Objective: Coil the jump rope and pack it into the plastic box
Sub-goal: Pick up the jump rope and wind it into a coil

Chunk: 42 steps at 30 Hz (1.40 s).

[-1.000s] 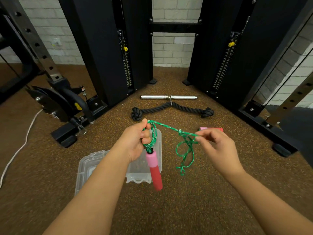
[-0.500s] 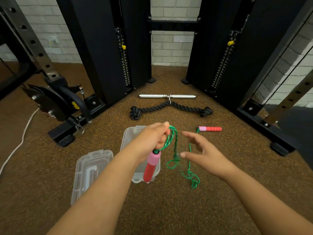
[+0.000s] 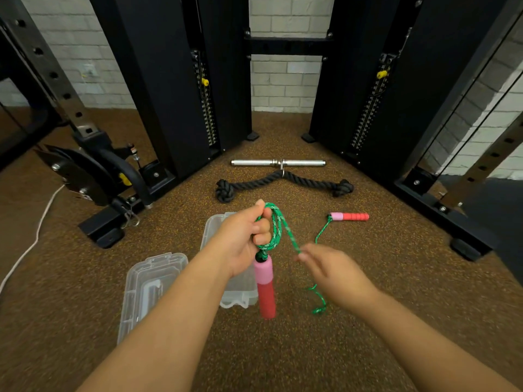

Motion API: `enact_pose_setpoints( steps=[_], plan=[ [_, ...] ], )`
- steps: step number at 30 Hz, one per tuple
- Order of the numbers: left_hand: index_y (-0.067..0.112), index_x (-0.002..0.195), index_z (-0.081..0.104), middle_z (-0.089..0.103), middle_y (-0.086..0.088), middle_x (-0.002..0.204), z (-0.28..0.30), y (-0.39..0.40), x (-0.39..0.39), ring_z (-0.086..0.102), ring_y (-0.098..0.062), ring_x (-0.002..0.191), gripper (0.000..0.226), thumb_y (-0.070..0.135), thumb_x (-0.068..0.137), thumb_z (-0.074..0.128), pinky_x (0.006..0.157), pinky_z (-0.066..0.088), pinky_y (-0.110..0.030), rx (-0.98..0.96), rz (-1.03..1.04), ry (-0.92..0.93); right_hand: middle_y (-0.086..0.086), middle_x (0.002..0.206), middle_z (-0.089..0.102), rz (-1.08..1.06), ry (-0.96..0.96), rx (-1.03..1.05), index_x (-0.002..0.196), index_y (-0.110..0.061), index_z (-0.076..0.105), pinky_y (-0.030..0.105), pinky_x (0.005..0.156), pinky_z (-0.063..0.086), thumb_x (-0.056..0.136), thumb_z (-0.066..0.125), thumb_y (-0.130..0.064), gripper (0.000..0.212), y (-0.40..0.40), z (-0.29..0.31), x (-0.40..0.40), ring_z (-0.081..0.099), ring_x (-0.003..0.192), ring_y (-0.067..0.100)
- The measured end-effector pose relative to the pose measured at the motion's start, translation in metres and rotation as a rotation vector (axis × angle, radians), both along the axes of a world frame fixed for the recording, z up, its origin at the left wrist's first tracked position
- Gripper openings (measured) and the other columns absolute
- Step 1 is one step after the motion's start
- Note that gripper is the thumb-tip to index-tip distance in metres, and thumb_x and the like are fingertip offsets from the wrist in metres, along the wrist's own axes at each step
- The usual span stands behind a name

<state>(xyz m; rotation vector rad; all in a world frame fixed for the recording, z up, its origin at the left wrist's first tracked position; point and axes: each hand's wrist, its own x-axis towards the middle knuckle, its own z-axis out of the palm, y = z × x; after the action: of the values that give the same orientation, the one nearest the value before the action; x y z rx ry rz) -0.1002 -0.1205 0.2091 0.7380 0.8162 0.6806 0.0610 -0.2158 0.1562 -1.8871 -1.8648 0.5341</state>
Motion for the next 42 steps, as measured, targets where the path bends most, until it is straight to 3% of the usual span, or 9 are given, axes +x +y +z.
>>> enact_pose_setpoints(
  steps=[5, 15, 18, 23, 26, 31, 34, 37, 42],
  plan=[
    [0.002, 0.109, 0.058, 0.056, -0.001, 0.064, 0.000, -0.009, 0.007, 0.037, -0.011, 0.056, 0.029, 0.020, 0.101, 0.036, 0.061, 0.033, -0.023, 0.044, 0.015, 0.091, 0.006, 0.100, 0.061, 0.204, -0.223, 0.002, 0.097, -0.019, 0.048, 0.040, 0.074, 0.045, 0.099, 0.030, -0.041, 0.028, -0.005, 0.003, -0.029, 0.059, 0.095, 0.029],
    [0.032, 0.103, 0.062, 0.054, 0.006, 0.073, -0.009, -0.015, 0.004, 0.046, -0.010, 0.066, 0.025, 0.033, 0.099, 0.038, 0.065, 0.036, -0.030, 0.445, -0.284, 0.558, -0.017, 0.077, 0.058, 0.205, 0.182, 0.098, 0.082, -0.026, 0.058, 0.020, 0.068, 0.041, 0.095, 0.050, -0.030, 0.015, 0.000, 0.049, -0.030, 0.054, 0.074, -0.002],
    [0.029, 0.072, 0.062, 0.057, 0.010, 0.062, -0.008, -0.012, -0.002, 0.050, -0.011, 0.065, 0.047, 0.053, 0.096, 0.030, 0.076, 0.036, -0.036, 0.528, -0.394, 0.612, -0.014, 0.080, 0.068, 0.075, 0.327, 0.074, 0.084, -0.021, 0.064, 0.021, 0.068, 0.048, 0.094, 0.053, -0.028, 0.016, 0.004, 0.057, -0.016, 0.060, 0.073, -0.002],
    [0.019, 0.103, 0.066, 0.039, 0.008, 0.055, -0.001, -0.012, -0.003, 0.036, -0.008, 0.054, 0.041, 0.045, 0.099, 0.035, 0.064, 0.035, -0.024, 0.440, -0.555, 0.383, -0.005, 0.060, 0.056, -0.176, 0.534, 0.016, 0.081, -0.018, 0.065, 0.029, 0.052, 0.037, 0.094, 0.052, -0.036, 0.025, 0.013, 0.053, 0.004, 0.043, 0.054, 0.018],
    [0.013, 0.094, 0.064, 0.033, 0.010, 0.051, 0.001, -0.010, -0.004, 0.029, -0.004, 0.048, 0.029, 0.029, 0.100, 0.040, 0.052, 0.031, -0.017, 0.466, -0.495, 0.370, -0.002, 0.055, 0.040, -0.216, 0.774, -0.105, 0.071, -0.019, 0.063, 0.030, 0.060, 0.040, 0.093, 0.052, -0.040, 0.032, 0.014, 0.047, 0.008, 0.040, 0.056, 0.016],
    [0.014, 0.079, 0.051, 0.031, 0.011, 0.047, 0.005, 0.000, -0.014, 0.027, -0.005, 0.044, 0.029, 0.026, 0.101, 0.036, 0.050, 0.027, -0.017, 0.356, -0.280, 0.237, 0.006, 0.069, 0.064, -0.116, 1.028, -0.284, 0.065, -0.020, 0.056, 0.039, 0.083, 0.039, 0.085, 0.049, -0.044, 0.032, 0.009, 0.043, 0.024, 0.059, 0.083, 0.026],
    [0.014, 0.077, 0.050, 0.030, 0.010, 0.046, 0.005, 0.010, -0.023, 0.025, -0.007, 0.044, 0.030, 0.024, 0.101, 0.036, 0.050, 0.024, -0.020, 0.250, -0.132, 0.126, 0.006, 0.073, 0.065, -0.105, 1.150, -0.349, 0.087, -0.013, 0.071, 0.035, 0.078, 0.047, 0.084, 0.054, -0.031, 0.025, 0.004, 0.038, 0.041, 0.062, 0.078, 0.024],
    [0.013, 0.076, 0.050, 0.029, 0.009, 0.046, 0.003, 0.018, -0.029, 0.022, -0.007, 0.047, 0.031, 0.024, 0.101, 0.036, 0.047, 0.023, -0.018, 0.225, -0.046, 0.109, 0.005, 0.075, 0.065, -0.119, 1.129, -0.376, 0.115, -0.010, 0.067, 0.029, 0.071, 0.050, 0.085, 0.057, -0.022, 0.034, 0.005, 0.033, 0.051, 0.060, 0.070, 0.017],
    [0.013, 0.076, 0.050, 0.029, 0.010, 0.046, 0.001, 0.022, -0.029, 0.025, -0.004, 0.041, 0.031, 0.025, 0.102, 0.035, 0.043, 0.024, -0.015, 0.202, 0.028, 0.066, 0.003, 0.078, 0.070, -0.219, 0.882, -0.278, 0.096, -0.016, 0.073, 0.023, 0.067, 0.047, 0.083, 0.068, -0.006, 0.017, 0.009, 0.030, 0.049, 0.059, 0.071, 0.013]
  ],
)
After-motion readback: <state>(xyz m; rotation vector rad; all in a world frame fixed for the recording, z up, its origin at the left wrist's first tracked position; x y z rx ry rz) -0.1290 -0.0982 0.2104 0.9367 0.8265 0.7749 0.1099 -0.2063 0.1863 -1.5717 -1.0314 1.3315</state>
